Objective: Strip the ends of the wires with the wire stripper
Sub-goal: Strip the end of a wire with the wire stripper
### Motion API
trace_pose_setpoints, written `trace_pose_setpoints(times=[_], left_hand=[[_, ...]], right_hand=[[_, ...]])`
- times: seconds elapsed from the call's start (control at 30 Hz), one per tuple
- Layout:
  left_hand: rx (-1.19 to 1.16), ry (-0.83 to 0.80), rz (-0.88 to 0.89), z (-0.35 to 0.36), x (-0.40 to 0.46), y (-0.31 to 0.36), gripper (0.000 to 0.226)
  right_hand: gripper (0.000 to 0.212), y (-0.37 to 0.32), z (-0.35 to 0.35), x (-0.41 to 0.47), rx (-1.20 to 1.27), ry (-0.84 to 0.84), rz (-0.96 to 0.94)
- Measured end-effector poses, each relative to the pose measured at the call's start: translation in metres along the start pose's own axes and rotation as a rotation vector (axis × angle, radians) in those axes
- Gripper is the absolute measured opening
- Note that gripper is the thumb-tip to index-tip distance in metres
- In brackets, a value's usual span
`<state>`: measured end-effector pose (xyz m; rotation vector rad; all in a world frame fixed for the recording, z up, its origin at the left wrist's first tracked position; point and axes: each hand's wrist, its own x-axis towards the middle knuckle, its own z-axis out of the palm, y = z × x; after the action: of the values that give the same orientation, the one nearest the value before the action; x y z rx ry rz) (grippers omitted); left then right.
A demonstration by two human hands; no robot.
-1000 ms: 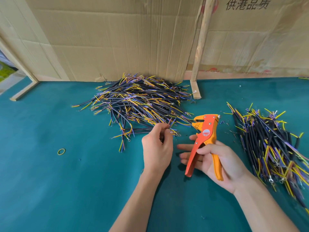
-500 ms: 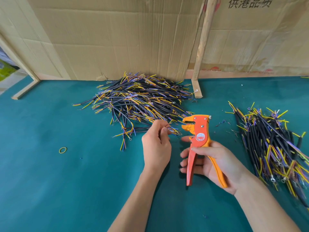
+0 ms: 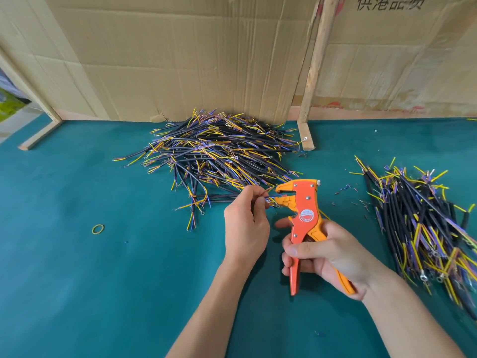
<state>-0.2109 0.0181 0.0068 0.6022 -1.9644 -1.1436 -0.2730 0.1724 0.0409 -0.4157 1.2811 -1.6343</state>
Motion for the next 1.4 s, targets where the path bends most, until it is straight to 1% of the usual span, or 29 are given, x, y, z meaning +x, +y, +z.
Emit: trace_pose_setpoints(times=[0.13,0.23,0.4,0.57,0.73,0.87,1.0,1.07,1.13,1.23,1.3,1.37,1.4], left_hand=[[0.011,0.000,0.001,0.000,0.000,-0.001,0.019],[0.017,0.003,0.005,0.000,0.000,-0.001,0.018],[0.011,0.004,0.002,0.000,-0.001,0.000,0.018],[0.007,0.009,-0.009,0.000,-0.001,0.001,0.020],[-0.002,0.014,0.007,0.000,-0.002,0.001,0.018],[0.026,-0.013,0.037,0.001,-0.001,0.002,0.016],[0.012,0.014,0.029,0.002,-0.002,0.001,0.014],[0.036,0.017,0.029,0.002,-0.002,0.000,0.013],[0.020,0.050,-0.054,0.003,0.000,0.001,0.017],[-0.104,0.055,-0.212,0.001,0.009,0.019,0.020],[-0.230,0.034,-0.228,0.002,0.021,0.046,0.018],[-0.356,0.021,-0.218,0.015,0.037,0.083,0.017],[-0.451,-0.006,-0.249,0.026,0.046,0.105,0.017]], right_hand=[[0.050,0.001,-0.001,0.002,-0.058,0.026,0.003],[0.043,0.001,-0.002,0.002,-0.035,0.046,0.005],[0.037,0.001,-0.001,0.002,0.011,0.050,-0.002],[0.025,0.000,0.001,0.001,0.043,0.021,0.010],[0.015,0.002,0.008,0.001,0.087,-0.005,-0.003],[0.023,0.008,0.017,0.007,0.135,0.123,-0.058],[0.020,0.005,0.011,0.003,0.147,0.045,-0.060],[0.028,0.002,0.006,0.003,0.244,0.054,-0.084],[0.035,0.001,0.000,0.005,0.305,0.070,-0.099],[0.045,-0.002,-0.004,0.008,0.365,0.123,-0.090],[0.050,0.000,-0.008,0.010,0.410,0.150,-0.082],[0.051,0.000,-0.007,0.011,0.434,0.123,-0.076],[0.049,0.000,-0.006,0.010,0.428,0.108,-0.077]])
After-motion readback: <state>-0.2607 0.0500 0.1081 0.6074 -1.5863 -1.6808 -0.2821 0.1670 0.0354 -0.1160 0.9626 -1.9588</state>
